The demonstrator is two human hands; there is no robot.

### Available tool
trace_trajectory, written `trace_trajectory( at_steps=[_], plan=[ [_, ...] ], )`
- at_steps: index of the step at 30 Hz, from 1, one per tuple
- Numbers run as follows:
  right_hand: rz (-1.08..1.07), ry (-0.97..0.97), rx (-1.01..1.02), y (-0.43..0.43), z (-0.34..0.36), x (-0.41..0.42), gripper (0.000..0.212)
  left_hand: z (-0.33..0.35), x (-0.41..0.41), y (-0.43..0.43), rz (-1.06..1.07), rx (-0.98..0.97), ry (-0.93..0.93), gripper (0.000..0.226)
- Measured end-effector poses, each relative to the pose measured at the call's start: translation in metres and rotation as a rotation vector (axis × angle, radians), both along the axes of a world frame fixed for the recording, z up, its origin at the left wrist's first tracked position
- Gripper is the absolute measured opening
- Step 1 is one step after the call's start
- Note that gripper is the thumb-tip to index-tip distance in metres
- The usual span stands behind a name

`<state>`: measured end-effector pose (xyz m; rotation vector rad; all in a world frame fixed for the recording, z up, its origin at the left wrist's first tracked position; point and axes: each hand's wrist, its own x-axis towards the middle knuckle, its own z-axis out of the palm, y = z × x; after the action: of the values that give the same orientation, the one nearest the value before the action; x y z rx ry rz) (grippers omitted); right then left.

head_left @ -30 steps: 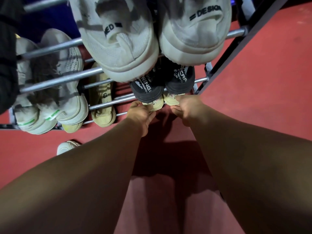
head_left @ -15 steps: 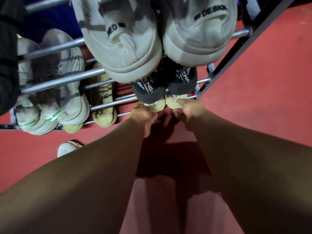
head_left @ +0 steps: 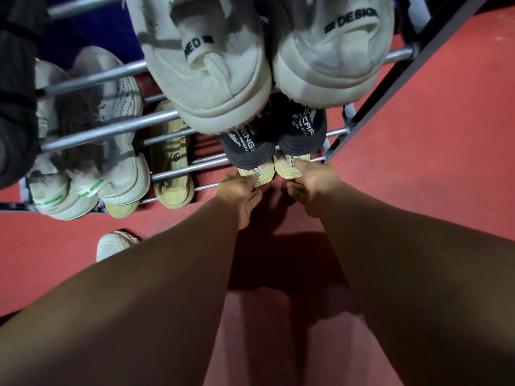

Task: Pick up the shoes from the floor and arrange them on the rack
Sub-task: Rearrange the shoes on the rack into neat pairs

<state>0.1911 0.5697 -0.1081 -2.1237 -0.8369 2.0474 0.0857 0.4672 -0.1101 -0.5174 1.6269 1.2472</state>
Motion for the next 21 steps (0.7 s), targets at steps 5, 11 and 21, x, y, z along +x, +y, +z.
trace_trajectory(
  at_steps=[5, 11, 21],
  plan=[
    [-0.006, -0.005, -0.033, -0.030, 0.014, -0.012, 0.034, 0.020, -0.007, -0.026, -0.028, -0.075, -0.055, 0.028],
    [0.104, 0.051, -0.105, -0.086, 0.033, -0.041, 0.022, 0.024, -0.039, -0.100, 0.022, -0.092, -0.081, 0.025],
    [0.455, 0.063, -0.101, -0.142, 0.042, -0.088, 0.039, 0.047, -0.123, -0.199, 0.408, -0.126, -0.123, 0.020]
  ],
)
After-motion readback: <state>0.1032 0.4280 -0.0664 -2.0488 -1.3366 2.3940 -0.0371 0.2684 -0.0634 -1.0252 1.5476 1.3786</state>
